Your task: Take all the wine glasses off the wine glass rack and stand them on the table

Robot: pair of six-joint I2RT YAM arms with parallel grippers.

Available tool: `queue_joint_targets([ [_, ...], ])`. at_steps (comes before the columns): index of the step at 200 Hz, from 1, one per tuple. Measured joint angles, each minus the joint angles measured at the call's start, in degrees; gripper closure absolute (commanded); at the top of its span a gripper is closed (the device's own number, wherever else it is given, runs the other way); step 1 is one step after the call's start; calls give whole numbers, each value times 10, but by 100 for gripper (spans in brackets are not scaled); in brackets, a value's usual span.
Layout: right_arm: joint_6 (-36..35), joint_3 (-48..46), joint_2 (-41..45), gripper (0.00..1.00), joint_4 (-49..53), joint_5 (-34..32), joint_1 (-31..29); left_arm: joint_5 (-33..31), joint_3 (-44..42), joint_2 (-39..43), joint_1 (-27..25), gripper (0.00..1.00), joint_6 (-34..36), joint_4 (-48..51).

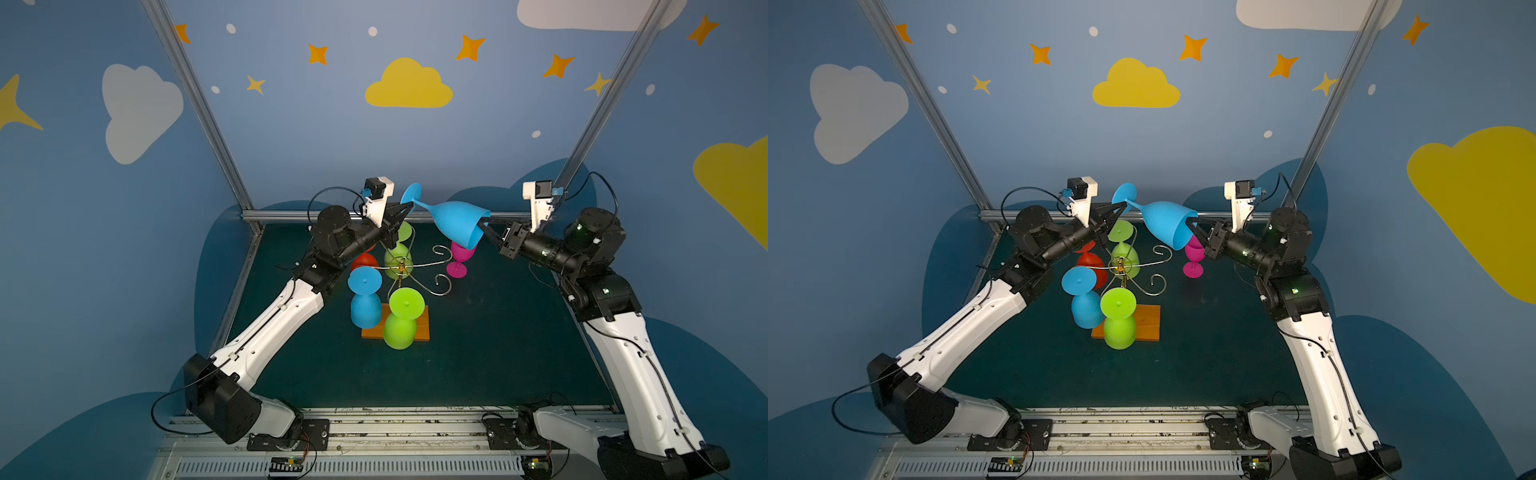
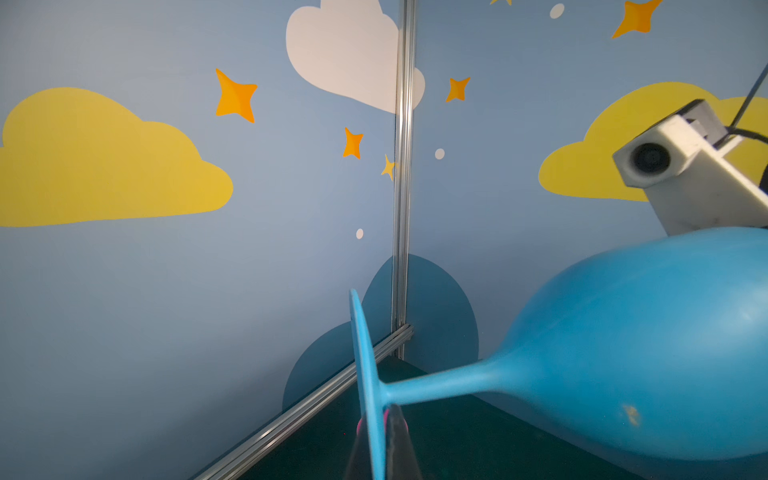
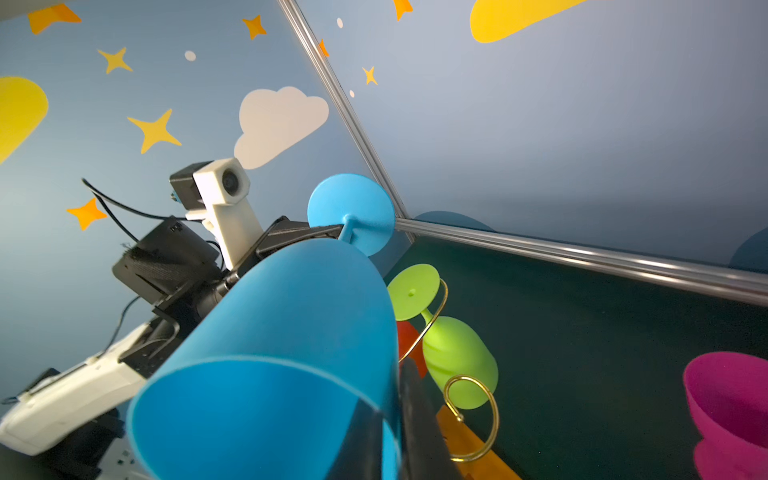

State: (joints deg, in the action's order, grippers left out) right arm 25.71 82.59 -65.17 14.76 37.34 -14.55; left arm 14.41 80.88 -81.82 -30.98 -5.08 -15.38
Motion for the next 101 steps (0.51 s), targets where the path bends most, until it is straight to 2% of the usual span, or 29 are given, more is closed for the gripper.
queue_joint_targets([
  [16, 0, 0, -2, 100, -1, 0, -2, -1, 0, 0, 0, 97, -2, 0],
  [25, 0, 0, -2, 100, -2, -1, -2, -2, 0, 0, 0, 93, -3, 0],
  [37, 0, 0, -1, 100, -3, -3, -2, 0, 0, 0, 0, 77, -5, 0],
  [47, -1, 0, 0, 100, -3, -9, -2, 0, 0, 0, -1, 48, -2, -1],
  [53, -1, 0, 1, 100, -2, -14, -2, -1, 0, 0, -2, 38, -5, -1],
  [78, -9, 0, 15, 100, 8, -43, 3, -19, -1, 0, -3, 18, -8, -2],
  [101, -29, 1, 48, 100, 32, -83, 16, -51, -12, 11, 3, 9, -7, -1],
])
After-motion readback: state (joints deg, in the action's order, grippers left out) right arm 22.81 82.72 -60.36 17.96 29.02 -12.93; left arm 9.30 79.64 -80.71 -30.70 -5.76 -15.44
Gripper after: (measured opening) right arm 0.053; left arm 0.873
